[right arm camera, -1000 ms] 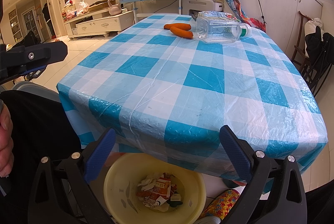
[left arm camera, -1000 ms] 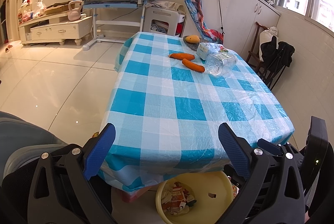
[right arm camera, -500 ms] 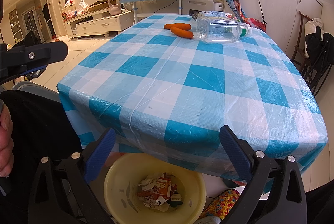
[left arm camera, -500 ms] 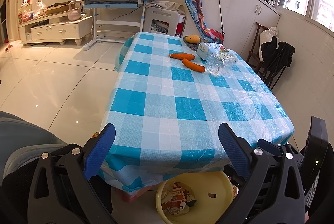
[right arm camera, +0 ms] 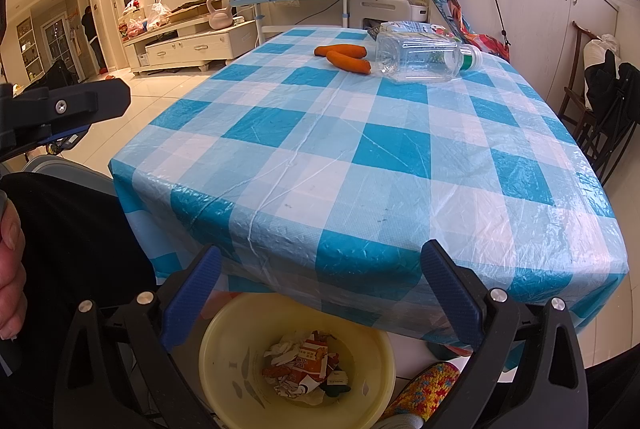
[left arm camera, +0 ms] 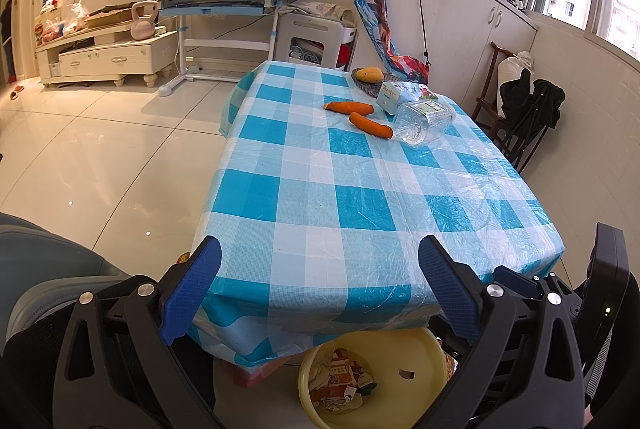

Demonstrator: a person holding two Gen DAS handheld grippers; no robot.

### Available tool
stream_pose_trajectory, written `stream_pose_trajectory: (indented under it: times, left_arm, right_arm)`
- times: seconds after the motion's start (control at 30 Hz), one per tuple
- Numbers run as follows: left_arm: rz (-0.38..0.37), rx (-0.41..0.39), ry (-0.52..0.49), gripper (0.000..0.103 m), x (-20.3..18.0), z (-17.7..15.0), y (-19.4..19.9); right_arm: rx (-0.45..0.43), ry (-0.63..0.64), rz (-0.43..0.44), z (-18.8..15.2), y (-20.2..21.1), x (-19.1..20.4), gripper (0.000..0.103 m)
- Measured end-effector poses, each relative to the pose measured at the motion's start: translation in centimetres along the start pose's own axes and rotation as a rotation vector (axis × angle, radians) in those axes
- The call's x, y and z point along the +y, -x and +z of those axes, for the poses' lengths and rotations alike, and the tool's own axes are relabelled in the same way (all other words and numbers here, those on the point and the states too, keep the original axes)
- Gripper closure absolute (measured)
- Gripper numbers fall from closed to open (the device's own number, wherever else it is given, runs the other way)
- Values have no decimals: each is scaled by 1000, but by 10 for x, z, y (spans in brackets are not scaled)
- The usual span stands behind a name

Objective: Collect trash

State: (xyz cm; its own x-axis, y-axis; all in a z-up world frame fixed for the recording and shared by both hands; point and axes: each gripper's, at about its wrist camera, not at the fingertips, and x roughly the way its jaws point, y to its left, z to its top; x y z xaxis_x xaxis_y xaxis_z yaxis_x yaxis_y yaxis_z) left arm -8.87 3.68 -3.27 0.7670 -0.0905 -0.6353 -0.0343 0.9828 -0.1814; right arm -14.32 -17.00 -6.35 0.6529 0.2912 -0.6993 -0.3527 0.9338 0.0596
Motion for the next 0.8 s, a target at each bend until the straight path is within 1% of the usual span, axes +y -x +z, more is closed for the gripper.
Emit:
stream_pose_trajectory:
  times: [0.8]
  left_arm:
    - [-2,2,-1,8,0,0,0]
  right_arm:
    - [1,2,0,0,-1,1,7]
